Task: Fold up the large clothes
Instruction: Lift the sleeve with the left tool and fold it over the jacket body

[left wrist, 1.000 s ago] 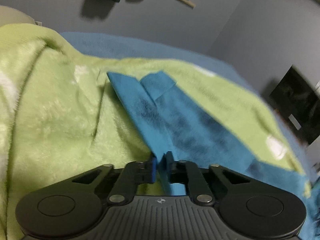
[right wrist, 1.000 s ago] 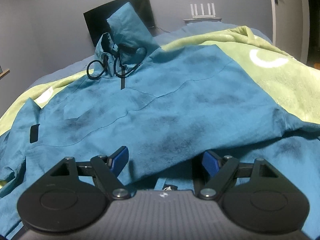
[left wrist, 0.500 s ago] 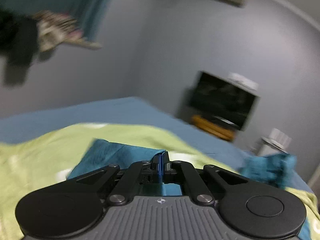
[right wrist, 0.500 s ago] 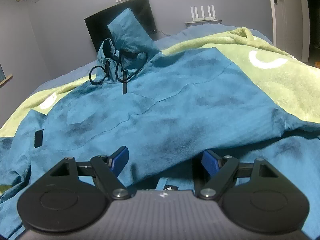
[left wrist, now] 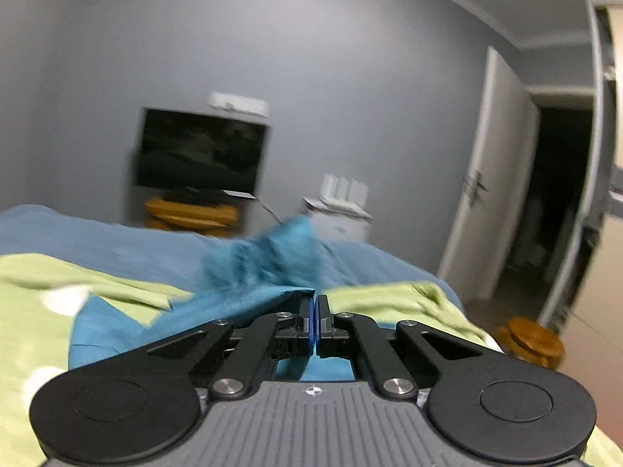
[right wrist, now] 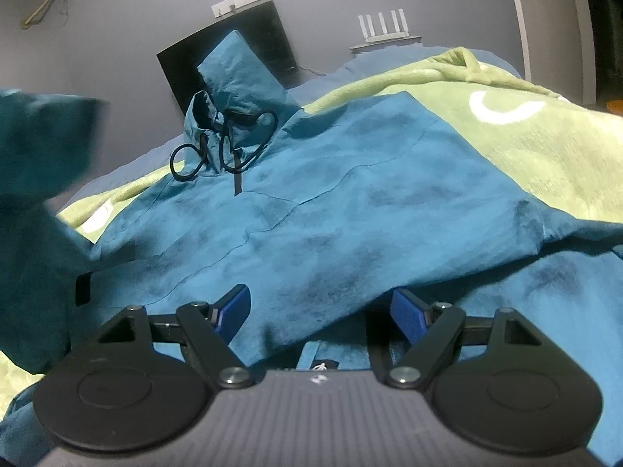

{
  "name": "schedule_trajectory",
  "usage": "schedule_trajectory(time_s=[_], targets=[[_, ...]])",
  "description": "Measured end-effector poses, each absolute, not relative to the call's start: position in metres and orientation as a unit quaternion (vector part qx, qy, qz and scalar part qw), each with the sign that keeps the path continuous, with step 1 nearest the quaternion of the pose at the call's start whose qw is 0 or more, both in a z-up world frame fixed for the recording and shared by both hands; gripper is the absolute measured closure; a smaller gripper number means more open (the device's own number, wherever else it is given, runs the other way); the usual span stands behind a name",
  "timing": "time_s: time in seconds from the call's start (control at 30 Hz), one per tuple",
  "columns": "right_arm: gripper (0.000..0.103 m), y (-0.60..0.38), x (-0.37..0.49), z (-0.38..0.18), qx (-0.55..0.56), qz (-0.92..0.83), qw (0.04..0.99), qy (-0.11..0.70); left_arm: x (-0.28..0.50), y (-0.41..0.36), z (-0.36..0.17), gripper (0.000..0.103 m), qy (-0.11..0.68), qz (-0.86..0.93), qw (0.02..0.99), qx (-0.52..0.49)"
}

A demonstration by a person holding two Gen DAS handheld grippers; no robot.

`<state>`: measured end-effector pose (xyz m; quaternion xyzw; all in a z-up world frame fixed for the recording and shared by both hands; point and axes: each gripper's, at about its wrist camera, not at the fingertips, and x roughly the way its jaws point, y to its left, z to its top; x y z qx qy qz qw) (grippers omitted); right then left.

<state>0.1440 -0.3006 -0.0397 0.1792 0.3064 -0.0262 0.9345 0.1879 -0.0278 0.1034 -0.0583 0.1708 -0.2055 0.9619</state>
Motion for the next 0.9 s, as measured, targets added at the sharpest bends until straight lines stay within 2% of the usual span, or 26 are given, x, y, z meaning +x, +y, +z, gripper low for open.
schedule_trajectory(time_s=[0.1,0.13,0.17,0.2,0.23,0.27,0.57,0.77,0.9], targets=[[0.024,-0.305,0.143,-0.042,0.189,-0.028,0.932,0.308,0.2,-0.073,0.071,0.097,0.225,-0.236,0.945,-0.033],[0.024,-0.306,0.144,-0.042,0.193,-0.028,0.931,0.309,0.201,-0.081,0.061,0.089,0.236,-0.233,0.943,-0.025],[0.024,-0.308,0.145,-0.043,0.196,-0.028,0.93,0.31,0.194,-0.091,0.054,0.061,0.241,-0.227,0.943,-0.017],[0.024,-0.308,0.145,-0.043,0.198,-0.028,0.929,0.31,0.193,-0.093,0.048,0.047,0.246,-0.221,0.944,-0.014],[0.024,-0.309,0.145,-0.044,0.2,-0.028,0.929,0.311,0.19,-0.09,0.042,0.028,0.245,-0.218,0.945,-0.018],[0.024,-0.309,0.145,-0.044,0.201,-0.027,0.928,0.311,0.186,-0.086,0.036,0.022,0.242,-0.215,0.946,-0.024],[0.024,-0.309,0.144,-0.044,0.202,-0.023,0.928,0.312,0.172,-0.001,0.018,0.022,0.298,-0.118,0.945,-0.061],[0.024,-0.296,0.137,-0.036,0.191,0.029,0.932,0.308,0.157,0.059,-0.031,0.022,0.346,-0.011,0.937,-0.038],[0.024,-0.276,0.127,-0.022,0.157,0.095,0.939,0.291,0.156,0.09,-0.072,0.023,0.395,0.026,0.916,-0.067]])
